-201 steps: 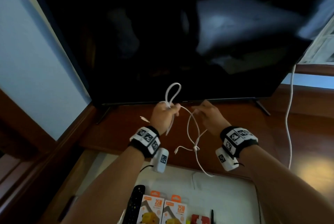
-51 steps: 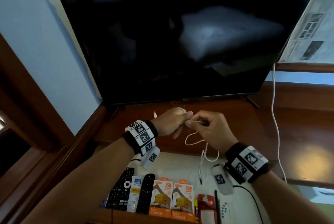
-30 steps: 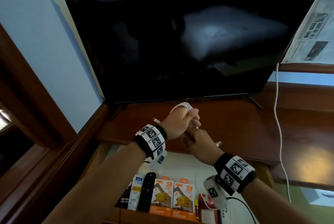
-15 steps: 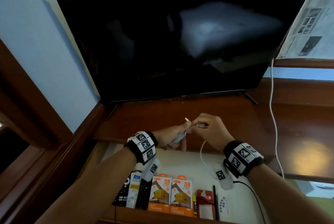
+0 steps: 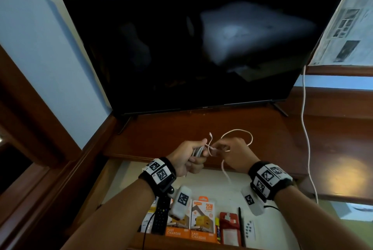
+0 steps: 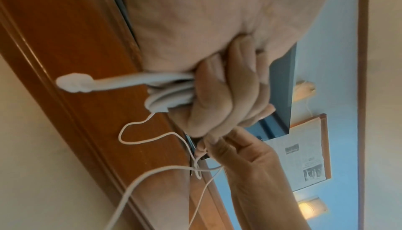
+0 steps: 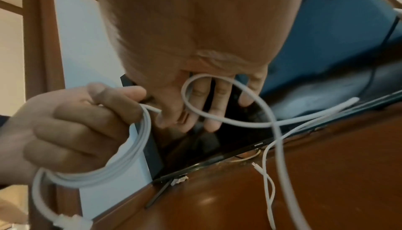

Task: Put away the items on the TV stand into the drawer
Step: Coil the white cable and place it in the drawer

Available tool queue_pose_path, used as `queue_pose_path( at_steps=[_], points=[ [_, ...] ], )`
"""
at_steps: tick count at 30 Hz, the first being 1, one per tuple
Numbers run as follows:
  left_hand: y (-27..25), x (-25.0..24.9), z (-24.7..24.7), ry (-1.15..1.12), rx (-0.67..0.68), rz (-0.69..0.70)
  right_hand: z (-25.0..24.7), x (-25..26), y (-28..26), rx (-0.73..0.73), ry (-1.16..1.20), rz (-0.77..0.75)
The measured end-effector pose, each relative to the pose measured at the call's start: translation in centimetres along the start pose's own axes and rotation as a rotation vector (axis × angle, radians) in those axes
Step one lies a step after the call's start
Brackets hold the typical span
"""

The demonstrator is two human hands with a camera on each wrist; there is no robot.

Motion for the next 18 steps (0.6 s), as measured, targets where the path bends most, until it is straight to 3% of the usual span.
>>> queue_pose_path(
  at_steps=[4,6,8,12,15,18],
  points=[
    [-0.4,-0.1,-0.1,0.029,-0.02,-0.036,-1.7,1.1,-0.3,-0.406,-0.239,-0.092],
    [-0.8,-0.4,0.4,0.007,0.047,-0.028,-2.4,2.2,-0.1,-0.482,-0.259,-0.135],
    [-1.2,-1.1,1.5,-0.04,0.163,-0.006,-2.2,2.9,0.4,-0.434,-0.194,-0.169],
    [-2.2,-3.1,3.2,-0.182,0.384,0.025,-0.7,3.8,0.6,-0.131,0.009,-0.231],
    [-2.2,-3.6,3.0,-0.162,0.428,0.033,-1.0,5.2,0.3,0.024,0.348,-0.137],
    [-2.0,-4.0,2.6,-0.191,0.464,0.02,-2.4,7.2,-0.4,0.065,0.596,-0.071]
  ],
)
Point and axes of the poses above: each hand's wrist, its own y-axis towards the middle knuckle, its own z-axis out of the palm, x = y × z, the point moved 5 cm from there along y, towards the middle knuckle, and after that the axes turned 5 degrees about -x, right-handed, at the moved point
